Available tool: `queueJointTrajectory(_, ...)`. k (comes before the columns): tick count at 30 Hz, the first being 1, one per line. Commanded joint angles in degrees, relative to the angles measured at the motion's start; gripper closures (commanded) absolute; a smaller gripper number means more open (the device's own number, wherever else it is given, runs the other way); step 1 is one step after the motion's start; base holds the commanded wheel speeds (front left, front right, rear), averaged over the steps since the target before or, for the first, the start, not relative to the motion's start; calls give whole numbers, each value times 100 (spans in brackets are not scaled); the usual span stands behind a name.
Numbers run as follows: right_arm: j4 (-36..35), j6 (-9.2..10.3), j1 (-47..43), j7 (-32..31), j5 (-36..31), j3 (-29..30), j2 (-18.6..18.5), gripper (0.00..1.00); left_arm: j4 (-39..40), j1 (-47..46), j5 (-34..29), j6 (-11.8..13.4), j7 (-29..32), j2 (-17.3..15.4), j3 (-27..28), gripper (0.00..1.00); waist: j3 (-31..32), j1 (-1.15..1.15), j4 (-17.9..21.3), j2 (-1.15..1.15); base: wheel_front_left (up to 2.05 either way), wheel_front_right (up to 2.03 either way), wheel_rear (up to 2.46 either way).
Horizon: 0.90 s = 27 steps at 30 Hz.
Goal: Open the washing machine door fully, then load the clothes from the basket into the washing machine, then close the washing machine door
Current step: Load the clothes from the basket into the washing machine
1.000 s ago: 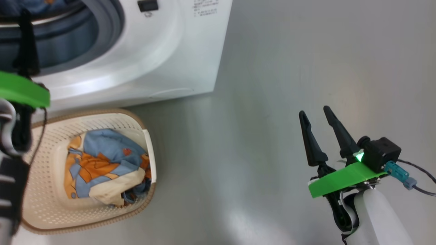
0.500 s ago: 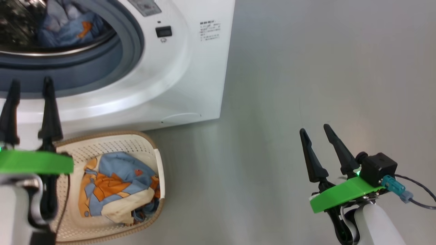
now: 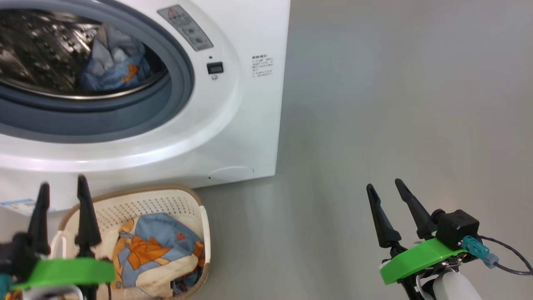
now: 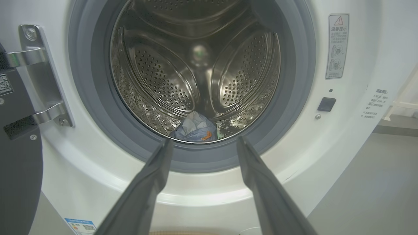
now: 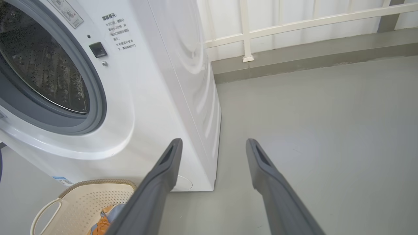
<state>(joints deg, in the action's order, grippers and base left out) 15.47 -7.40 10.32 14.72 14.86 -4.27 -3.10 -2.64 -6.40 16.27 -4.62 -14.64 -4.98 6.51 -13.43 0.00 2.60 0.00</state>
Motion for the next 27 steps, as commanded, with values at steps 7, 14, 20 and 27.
queueJointTrajectory(7, -111, -9, -135, 28, -73, -135, 23, 0, 350, 526, -379, -114, -36, 124, 472, 0, 397, 0, 6, 0, 0, 0, 0)
queueJointTrajectory(14, -85, -9, -247, 28, -88, -122, 23, 0, 416, 912, -520, -153, -36, 199, 586, 0, 611, 0, -23, 0, 0, 0, 0)
queueJointTrajectory(20, -99, -9, -328, 28, -76, -106, 23, 0, 431, 1141, -435, -115, -36, 208, 482, 0, 715, 0, -51, 0, 0, 0, 0)
queueJointTrajectory(27, -147, -9, -420, 28, -178, -68, 23, 0, 427, 1394, -343, 48, -36, 209, 276, 0, 834, 0, -83, 0, 0, 0, 0)
